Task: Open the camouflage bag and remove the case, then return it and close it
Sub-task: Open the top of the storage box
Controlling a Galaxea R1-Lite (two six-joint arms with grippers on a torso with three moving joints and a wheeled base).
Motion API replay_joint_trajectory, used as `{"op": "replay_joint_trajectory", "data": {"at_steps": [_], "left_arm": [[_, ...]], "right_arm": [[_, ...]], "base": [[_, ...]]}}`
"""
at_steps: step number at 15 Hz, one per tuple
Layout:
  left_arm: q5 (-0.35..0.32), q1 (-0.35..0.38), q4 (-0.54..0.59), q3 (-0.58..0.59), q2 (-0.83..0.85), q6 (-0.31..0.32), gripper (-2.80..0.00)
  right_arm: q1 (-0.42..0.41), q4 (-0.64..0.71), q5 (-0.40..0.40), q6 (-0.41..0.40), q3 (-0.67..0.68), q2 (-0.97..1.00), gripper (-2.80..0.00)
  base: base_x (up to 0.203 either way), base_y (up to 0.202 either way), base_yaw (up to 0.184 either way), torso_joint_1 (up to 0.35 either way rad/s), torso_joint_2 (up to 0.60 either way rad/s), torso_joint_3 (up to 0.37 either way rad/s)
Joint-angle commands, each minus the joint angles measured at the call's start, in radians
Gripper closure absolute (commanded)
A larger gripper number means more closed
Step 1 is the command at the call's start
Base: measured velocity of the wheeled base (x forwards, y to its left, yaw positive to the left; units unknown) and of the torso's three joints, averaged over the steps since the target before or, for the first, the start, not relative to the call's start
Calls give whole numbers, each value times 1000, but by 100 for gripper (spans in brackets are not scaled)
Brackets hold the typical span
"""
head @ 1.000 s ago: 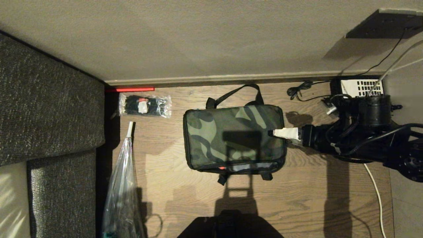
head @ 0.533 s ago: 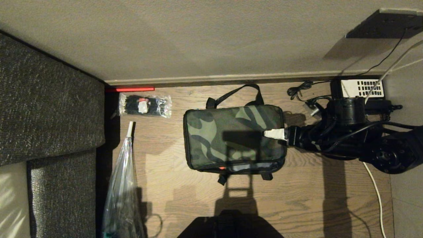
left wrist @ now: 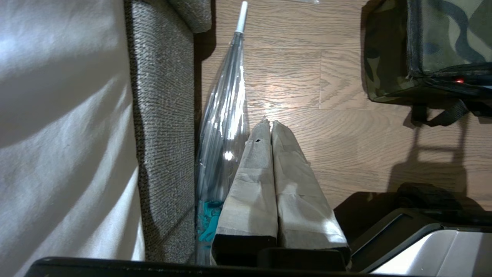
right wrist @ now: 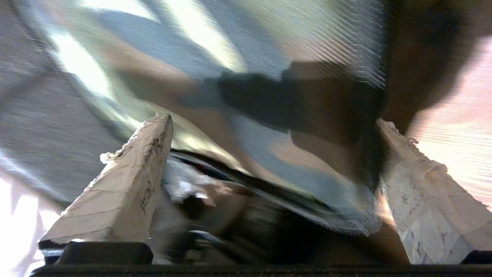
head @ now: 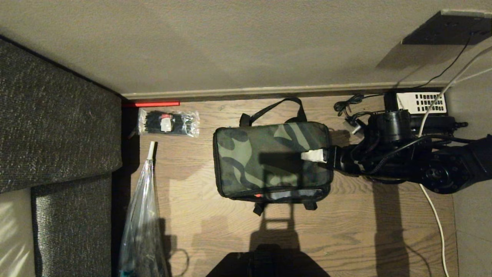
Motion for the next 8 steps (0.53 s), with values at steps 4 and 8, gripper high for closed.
{"op": "replay_joint_trajectory", "data": {"at_steps": [4,8], "left_arm": [[0,0,1,3,0,0,0],[0,0,1,3,-2,0,0]], "right_arm": [[88,50,16,243,-91,-59,-280],[97,91,37,352,-166,-63,-280]], "base": [[0,0,0,0,0,0],[0,0,0,0,0,0]]}}
